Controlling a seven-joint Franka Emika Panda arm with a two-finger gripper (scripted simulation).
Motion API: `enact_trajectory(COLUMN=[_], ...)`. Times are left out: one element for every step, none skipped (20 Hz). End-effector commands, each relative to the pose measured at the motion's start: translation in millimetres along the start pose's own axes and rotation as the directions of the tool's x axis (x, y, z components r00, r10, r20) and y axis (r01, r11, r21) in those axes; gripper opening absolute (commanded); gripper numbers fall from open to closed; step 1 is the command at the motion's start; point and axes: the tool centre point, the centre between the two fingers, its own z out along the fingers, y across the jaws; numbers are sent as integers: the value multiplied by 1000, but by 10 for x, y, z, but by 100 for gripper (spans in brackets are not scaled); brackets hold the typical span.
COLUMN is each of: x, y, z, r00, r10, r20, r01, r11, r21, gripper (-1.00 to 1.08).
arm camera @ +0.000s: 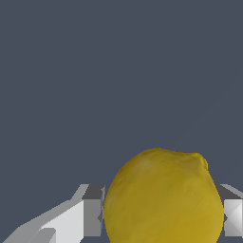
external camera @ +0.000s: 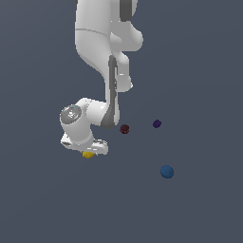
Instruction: Pick up a designated object from a clutter of objects.
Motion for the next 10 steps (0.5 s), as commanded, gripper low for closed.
enact_trajectory(x=[0,0,1,0,-3,-7,-13,-21,-30,-41], y=[-2,-2,-1,-1,-1,-1,-2,-3,-3,-4], z=[7,7,0,-2,-8,-18,-33,-52,-75,-102], r00=[1000,1000,1000,1000,1000,1000,1000,1000,1000,1000], r10=[0,0,0,0,0,0,0,0,0,0], r20=[0,0,0,0,0,0,0,0,0,0], r01=[0,0,0,0,0,0,0,0,0,0], r11=[1000,1000,1000,1000,1000,1000,1000,1000,1000,1000], r21=[0,0,0,0,0,0,0,0,0,0], gripper=[-100,-100,-100,-100,-100,-100,-100,-100,-100,-100])
